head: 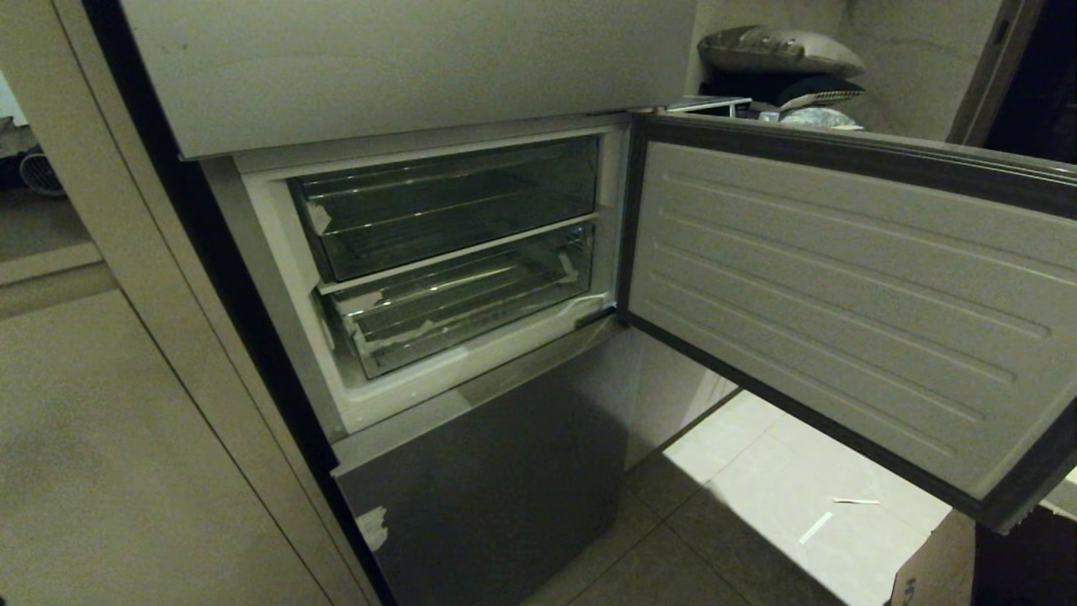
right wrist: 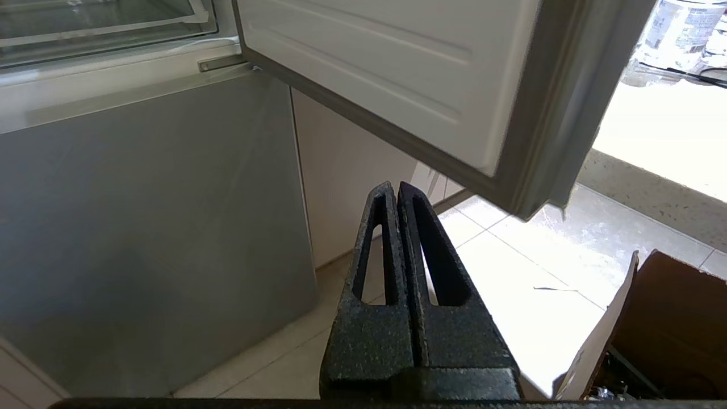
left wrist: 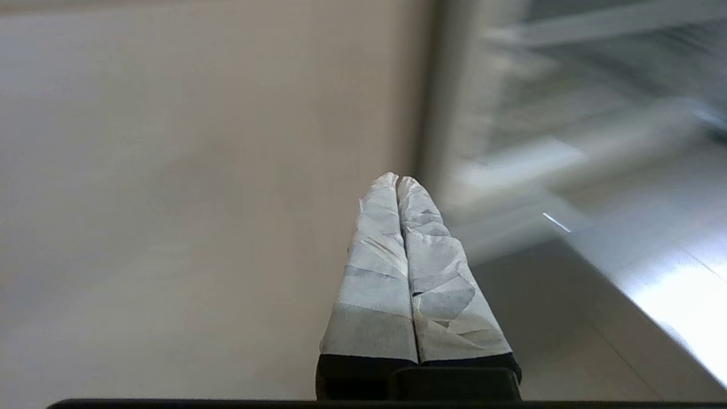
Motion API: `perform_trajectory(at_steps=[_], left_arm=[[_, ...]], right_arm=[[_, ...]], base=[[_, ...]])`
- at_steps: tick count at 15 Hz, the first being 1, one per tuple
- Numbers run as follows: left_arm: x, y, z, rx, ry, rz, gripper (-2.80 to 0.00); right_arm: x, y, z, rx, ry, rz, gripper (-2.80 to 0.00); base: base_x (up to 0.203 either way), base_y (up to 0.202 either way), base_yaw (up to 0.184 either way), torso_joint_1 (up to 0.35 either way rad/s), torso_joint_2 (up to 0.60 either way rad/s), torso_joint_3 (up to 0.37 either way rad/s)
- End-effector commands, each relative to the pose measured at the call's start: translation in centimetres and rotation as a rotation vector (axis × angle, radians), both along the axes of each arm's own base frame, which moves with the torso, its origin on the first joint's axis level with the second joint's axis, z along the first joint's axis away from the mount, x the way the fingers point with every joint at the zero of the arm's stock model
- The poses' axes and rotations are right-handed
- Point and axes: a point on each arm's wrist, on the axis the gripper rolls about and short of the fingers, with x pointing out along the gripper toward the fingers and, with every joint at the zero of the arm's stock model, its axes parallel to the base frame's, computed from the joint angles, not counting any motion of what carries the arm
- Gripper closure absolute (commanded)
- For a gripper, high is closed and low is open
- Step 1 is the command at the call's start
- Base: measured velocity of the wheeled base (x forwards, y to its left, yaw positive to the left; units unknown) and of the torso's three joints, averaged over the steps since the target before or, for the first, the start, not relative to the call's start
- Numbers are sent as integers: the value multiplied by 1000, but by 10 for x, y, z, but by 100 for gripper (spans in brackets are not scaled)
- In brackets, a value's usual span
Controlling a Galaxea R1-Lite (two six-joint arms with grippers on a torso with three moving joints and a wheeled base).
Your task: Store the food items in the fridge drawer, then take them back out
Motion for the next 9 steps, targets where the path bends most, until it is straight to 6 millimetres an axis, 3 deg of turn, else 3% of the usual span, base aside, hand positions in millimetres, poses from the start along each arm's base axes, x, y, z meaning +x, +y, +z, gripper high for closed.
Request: perform_trajectory(at_steps=[1,3,8,9], left_arm=[[-42,4,0,24,-144,176,0],[-61,-3,-17,85,-129,122,0],[-48,-8,-97,67,165,-212,0],[-48,-9,-103,54,200,-249,0]], right_arm=[[2,0,-8,0,30,0,0],[2,0,-8,0,30,0,0],[2,0,-8,0,30,0,0],[2,0,-8,0,30,0,0]], base=[[0,0,0,0,0,0],[0,0,0,0,0,0],[0,0,0,0,0,0],[0,0,0,0,0,0]])
